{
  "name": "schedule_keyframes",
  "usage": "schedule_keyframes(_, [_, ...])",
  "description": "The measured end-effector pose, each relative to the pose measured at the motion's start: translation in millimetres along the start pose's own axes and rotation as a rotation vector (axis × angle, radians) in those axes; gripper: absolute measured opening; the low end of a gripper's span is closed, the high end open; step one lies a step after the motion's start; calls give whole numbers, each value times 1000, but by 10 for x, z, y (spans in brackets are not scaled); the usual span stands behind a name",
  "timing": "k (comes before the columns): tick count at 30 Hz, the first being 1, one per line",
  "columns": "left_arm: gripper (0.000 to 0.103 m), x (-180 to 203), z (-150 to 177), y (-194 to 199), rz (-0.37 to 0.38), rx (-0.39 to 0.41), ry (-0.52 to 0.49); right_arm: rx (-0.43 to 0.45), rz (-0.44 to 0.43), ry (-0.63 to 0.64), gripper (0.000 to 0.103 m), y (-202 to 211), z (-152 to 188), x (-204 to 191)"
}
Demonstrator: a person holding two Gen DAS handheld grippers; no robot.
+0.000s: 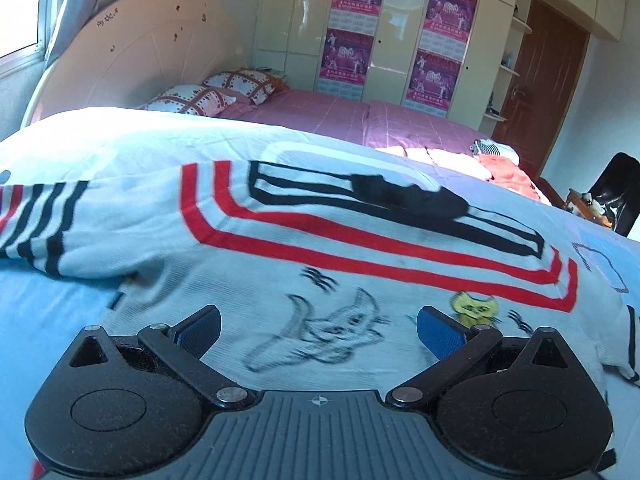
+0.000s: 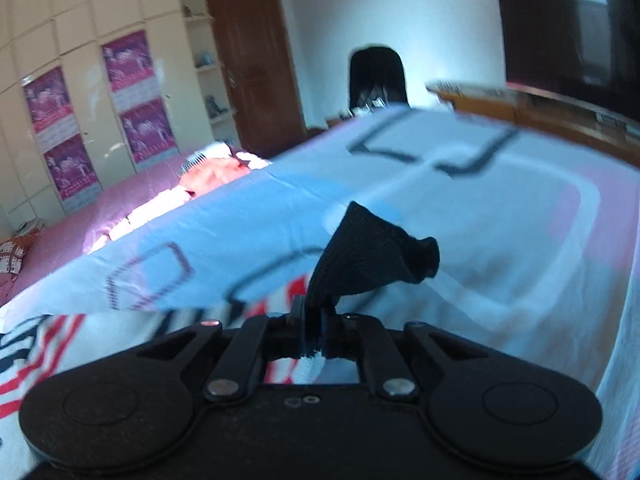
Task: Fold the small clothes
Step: 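Fold the sleeve across the sweater body with the right tool while the left tool grasps the other cuff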
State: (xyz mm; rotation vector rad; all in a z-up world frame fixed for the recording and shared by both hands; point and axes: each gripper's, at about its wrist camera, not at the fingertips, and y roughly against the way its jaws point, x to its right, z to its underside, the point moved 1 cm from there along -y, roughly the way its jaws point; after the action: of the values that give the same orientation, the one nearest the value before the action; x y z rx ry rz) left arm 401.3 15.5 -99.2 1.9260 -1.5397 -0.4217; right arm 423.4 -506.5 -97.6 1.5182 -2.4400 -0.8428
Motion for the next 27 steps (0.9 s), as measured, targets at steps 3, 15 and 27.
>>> schedule_keyframes(3, [103, -305, -61, 1, 3, 12, 13, 58, -68, 68, 8, 213, -60, -522])
schedule_keyframes(15, [103, -1573, -133, 81, -61, 36, 105, -20, -428, 371, 8, 584, 723, -2709])
schedule_keyframes(27, [103, -1633, -166, -90, 85, -10, 148, -70, -556, 619, 43, 1114, 1414, -3212])
